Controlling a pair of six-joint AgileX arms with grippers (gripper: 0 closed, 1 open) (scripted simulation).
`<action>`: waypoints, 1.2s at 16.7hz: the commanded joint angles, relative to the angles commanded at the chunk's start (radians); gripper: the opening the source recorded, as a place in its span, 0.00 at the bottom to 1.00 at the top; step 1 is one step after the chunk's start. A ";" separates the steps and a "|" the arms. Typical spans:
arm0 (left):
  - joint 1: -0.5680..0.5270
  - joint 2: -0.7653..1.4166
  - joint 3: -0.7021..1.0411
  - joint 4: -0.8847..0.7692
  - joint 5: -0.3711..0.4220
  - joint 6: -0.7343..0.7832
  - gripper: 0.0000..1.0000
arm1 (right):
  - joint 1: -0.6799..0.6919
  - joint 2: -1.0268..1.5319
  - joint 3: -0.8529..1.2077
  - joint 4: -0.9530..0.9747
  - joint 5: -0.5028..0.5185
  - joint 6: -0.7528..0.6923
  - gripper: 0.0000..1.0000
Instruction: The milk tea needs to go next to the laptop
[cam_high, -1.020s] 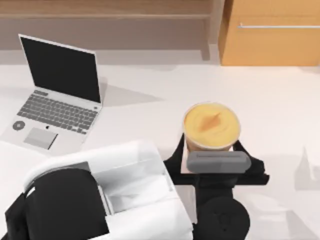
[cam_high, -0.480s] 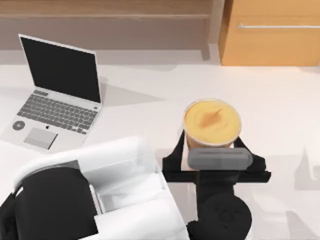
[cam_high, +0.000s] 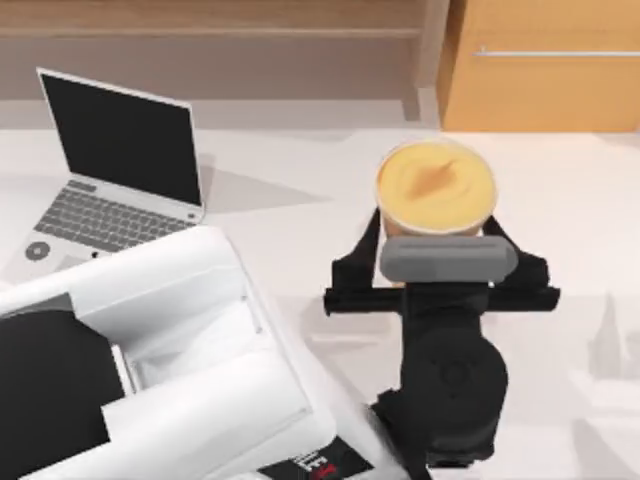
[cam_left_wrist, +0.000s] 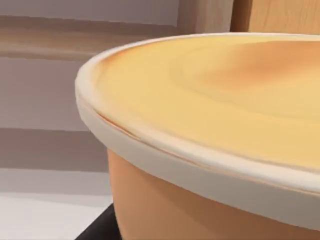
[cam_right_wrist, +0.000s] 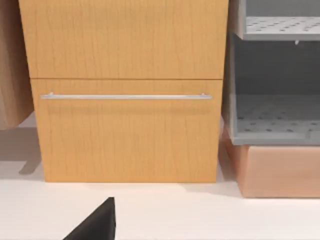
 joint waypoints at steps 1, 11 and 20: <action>0.017 -0.024 0.002 -0.014 0.019 0.003 0.00 | 0.000 0.000 0.000 0.000 0.000 0.000 1.00; 0.187 -0.204 -0.021 -0.094 0.172 0.019 0.00 | 0.000 0.000 0.000 0.000 0.000 0.000 1.00; 0.315 -0.248 -0.133 -0.064 0.304 0.000 0.00 | 0.000 0.000 0.000 0.000 0.000 0.000 1.00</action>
